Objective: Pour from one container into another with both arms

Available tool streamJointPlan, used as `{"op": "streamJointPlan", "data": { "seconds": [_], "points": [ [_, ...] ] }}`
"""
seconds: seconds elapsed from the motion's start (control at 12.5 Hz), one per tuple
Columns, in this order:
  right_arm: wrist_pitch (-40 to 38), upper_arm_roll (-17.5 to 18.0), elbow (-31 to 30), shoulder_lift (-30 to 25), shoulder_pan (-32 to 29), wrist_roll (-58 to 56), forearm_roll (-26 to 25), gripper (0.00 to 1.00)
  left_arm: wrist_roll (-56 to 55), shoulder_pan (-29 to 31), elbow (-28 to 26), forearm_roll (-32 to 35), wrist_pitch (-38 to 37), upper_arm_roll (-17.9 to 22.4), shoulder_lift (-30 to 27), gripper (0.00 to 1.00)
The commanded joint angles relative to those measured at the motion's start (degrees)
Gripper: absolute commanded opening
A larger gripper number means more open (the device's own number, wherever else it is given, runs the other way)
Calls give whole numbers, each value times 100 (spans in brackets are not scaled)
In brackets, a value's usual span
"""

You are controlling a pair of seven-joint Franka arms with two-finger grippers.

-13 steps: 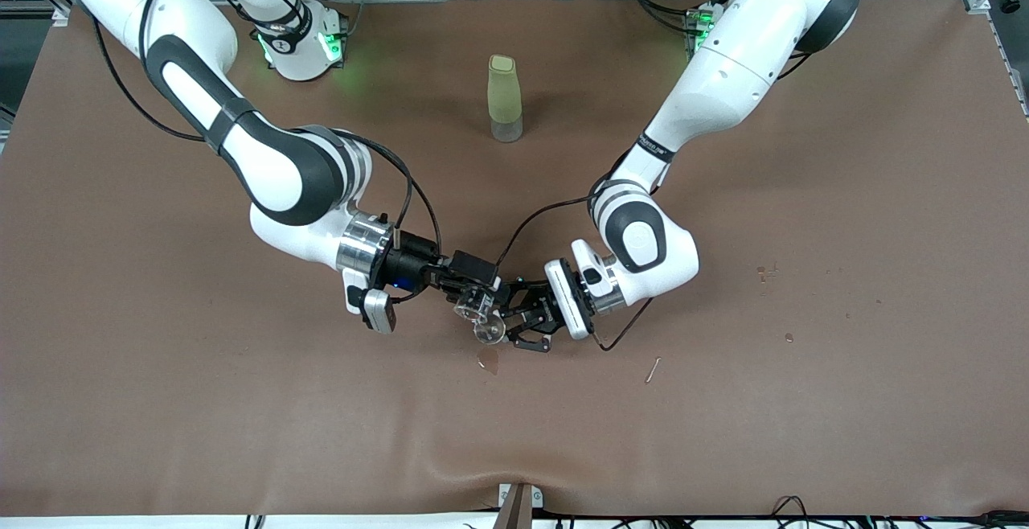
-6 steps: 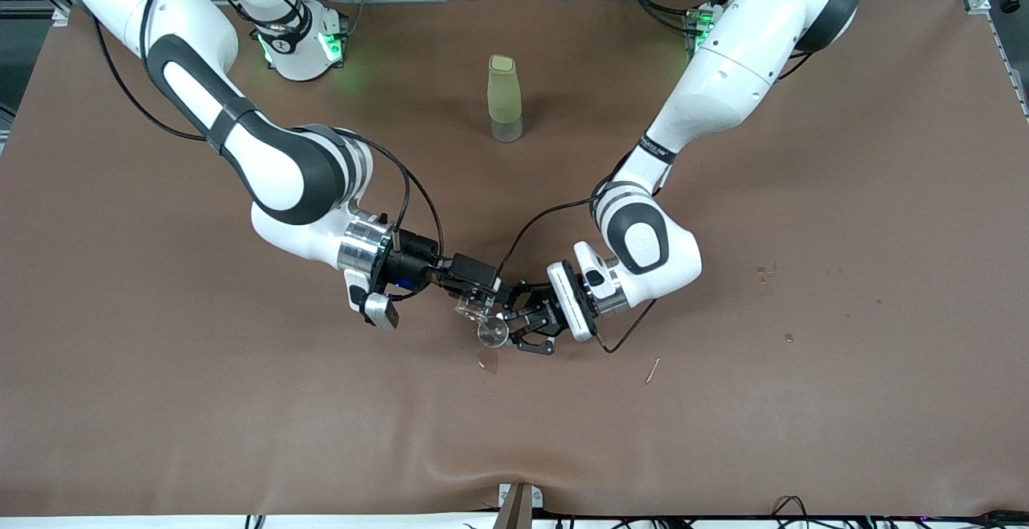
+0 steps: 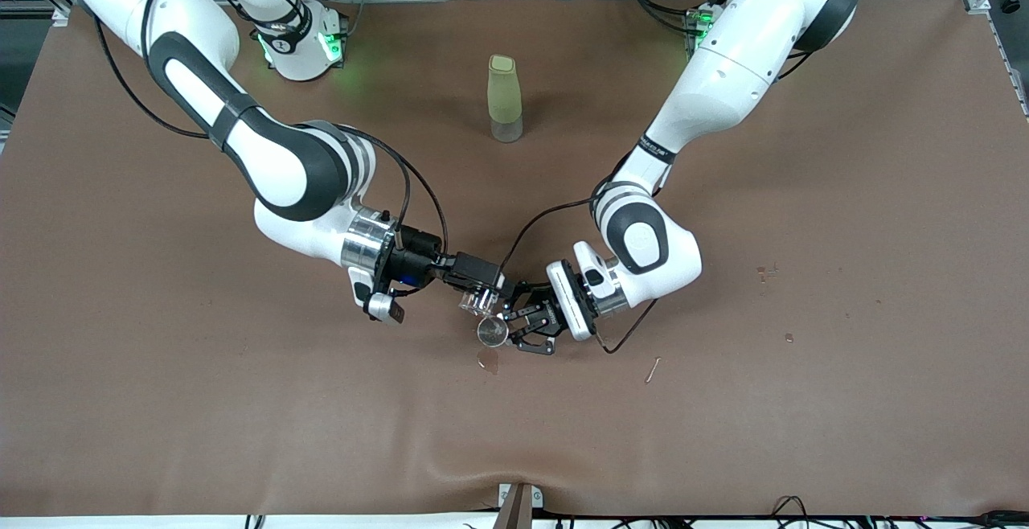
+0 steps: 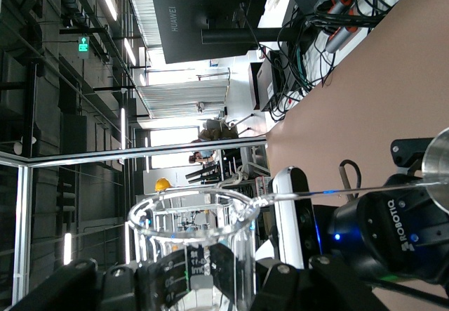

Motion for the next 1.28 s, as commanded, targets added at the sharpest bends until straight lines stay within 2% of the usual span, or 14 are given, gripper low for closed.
{"op": "streamJointPlan", "data": {
  "seconds": [0.0, 0.32, 1.2],
  "points": [
    [50, 126, -139, -136, -162, 220, -11, 0, 190, -84, 157, -210, 84, 62, 64, 0],
    [42, 345, -297, -136, -399, 457, -11, 0, 357, -75, 139, -210, 75, 62, 47, 0],
    [-2, 354, -271, -84, -417, 1125, 41, 0, 585, -75, 131, -219, 84, 62, 29, 0]
  ]
}}
